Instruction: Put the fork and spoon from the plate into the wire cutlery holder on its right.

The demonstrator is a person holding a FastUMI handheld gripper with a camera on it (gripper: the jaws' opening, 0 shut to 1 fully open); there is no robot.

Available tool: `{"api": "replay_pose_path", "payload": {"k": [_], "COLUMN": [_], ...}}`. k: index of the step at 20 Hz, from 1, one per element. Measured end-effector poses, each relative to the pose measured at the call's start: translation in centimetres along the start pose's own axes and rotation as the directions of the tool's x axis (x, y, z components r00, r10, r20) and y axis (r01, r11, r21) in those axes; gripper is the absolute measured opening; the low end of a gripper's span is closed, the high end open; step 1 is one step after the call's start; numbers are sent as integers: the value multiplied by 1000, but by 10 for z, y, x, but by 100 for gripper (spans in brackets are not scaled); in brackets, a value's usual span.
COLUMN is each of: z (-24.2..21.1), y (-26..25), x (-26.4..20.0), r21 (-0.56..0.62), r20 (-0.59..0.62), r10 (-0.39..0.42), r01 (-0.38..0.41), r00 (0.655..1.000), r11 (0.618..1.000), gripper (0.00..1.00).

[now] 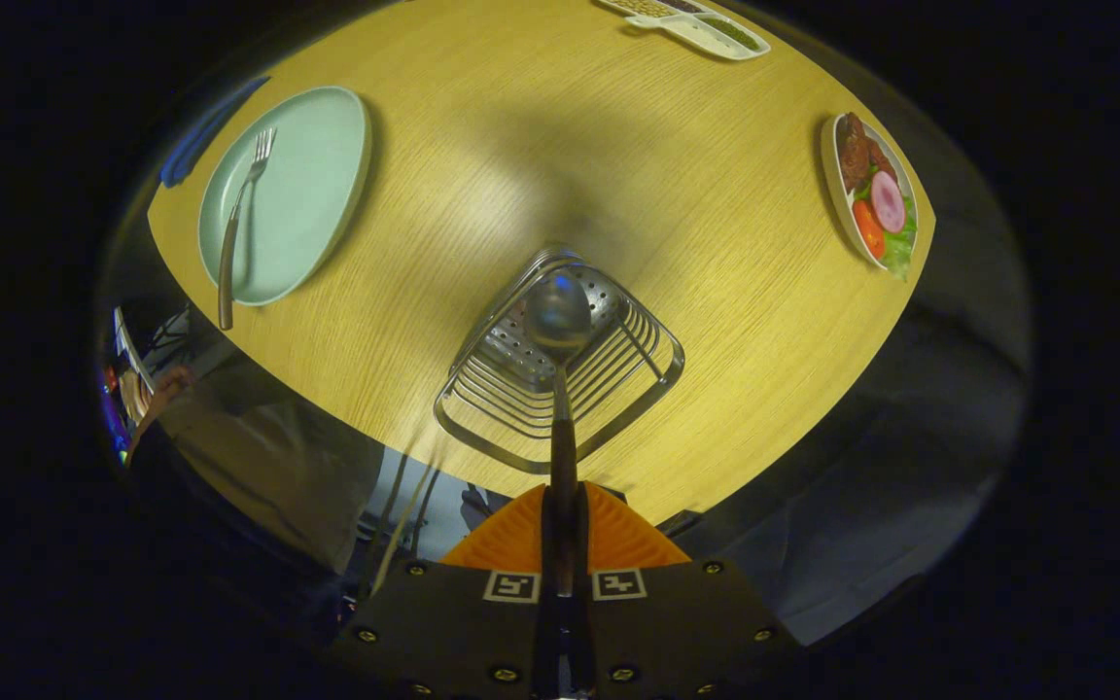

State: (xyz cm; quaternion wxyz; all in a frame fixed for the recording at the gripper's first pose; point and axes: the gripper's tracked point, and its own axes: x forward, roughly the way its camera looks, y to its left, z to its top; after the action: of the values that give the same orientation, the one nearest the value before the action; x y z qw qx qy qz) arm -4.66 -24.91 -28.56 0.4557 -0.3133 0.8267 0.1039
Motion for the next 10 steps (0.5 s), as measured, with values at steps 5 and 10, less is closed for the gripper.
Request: {"api": "replay_pose_path", "payload": {"k": [5, 10], "z": [5, 4], "y": [1, 0], "x": [0, -8], "r21": [31, 84], "r20": [17, 75], "r10": [20, 43], "r01": [-20, -50], "r00": [1000, 996], "r11": [999, 995], "gripper": [5, 12]}}
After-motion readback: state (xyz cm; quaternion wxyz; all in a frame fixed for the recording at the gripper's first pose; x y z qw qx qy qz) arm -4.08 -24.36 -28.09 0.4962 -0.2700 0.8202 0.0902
